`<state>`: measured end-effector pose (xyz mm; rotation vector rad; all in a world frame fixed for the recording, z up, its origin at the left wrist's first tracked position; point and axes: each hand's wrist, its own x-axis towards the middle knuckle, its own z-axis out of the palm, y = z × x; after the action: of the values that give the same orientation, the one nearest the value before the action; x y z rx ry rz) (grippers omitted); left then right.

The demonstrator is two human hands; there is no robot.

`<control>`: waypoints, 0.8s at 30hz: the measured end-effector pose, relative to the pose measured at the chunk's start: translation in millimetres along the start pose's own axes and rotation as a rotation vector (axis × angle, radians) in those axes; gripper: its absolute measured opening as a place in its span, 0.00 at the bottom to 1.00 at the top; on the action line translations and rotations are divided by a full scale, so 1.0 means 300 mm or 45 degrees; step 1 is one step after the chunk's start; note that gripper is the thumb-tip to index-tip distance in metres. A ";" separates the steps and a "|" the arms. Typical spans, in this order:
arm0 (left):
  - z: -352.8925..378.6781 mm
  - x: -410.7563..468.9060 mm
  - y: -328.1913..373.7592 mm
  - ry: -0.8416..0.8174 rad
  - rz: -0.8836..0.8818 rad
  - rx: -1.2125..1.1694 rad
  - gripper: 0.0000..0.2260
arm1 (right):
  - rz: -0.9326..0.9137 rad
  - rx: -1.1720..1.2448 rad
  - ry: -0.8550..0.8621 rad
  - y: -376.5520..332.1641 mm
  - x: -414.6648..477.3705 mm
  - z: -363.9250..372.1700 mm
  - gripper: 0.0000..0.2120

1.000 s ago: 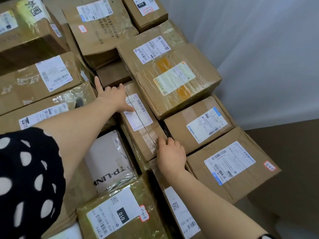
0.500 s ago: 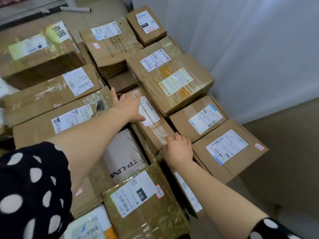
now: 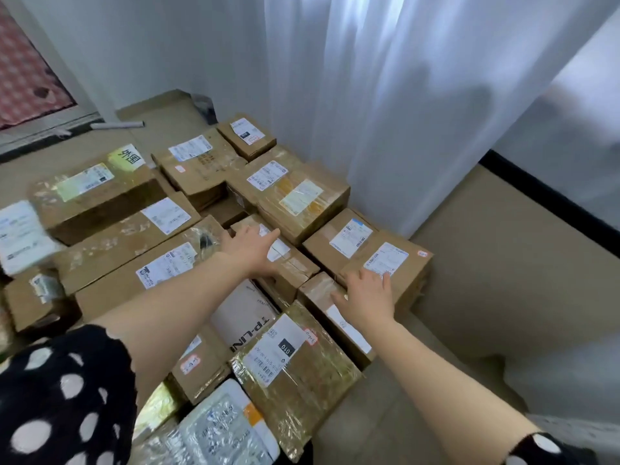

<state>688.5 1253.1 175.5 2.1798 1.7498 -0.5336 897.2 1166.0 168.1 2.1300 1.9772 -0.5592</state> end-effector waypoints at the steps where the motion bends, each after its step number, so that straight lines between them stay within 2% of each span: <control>1: -0.009 -0.032 0.010 0.016 0.015 0.010 0.39 | 0.011 -0.014 0.024 0.006 -0.041 -0.014 0.22; 9: -0.008 -0.409 0.109 0.183 0.144 0.155 0.38 | 0.150 -0.021 0.210 0.025 -0.415 -0.024 0.29; 16: 0.077 -0.742 0.158 0.206 0.347 0.287 0.38 | 0.298 0.062 0.238 -0.027 -0.800 0.051 0.28; 24: 0.113 -1.030 0.171 0.275 0.672 0.356 0.37 | 0.561 0.153 0.419 -0.168 -1.196 0.113 0.25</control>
<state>676.0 959.0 287.5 2.8478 1.1525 -0.4377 826.6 828.1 283.4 2.7698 1.5516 -0.2679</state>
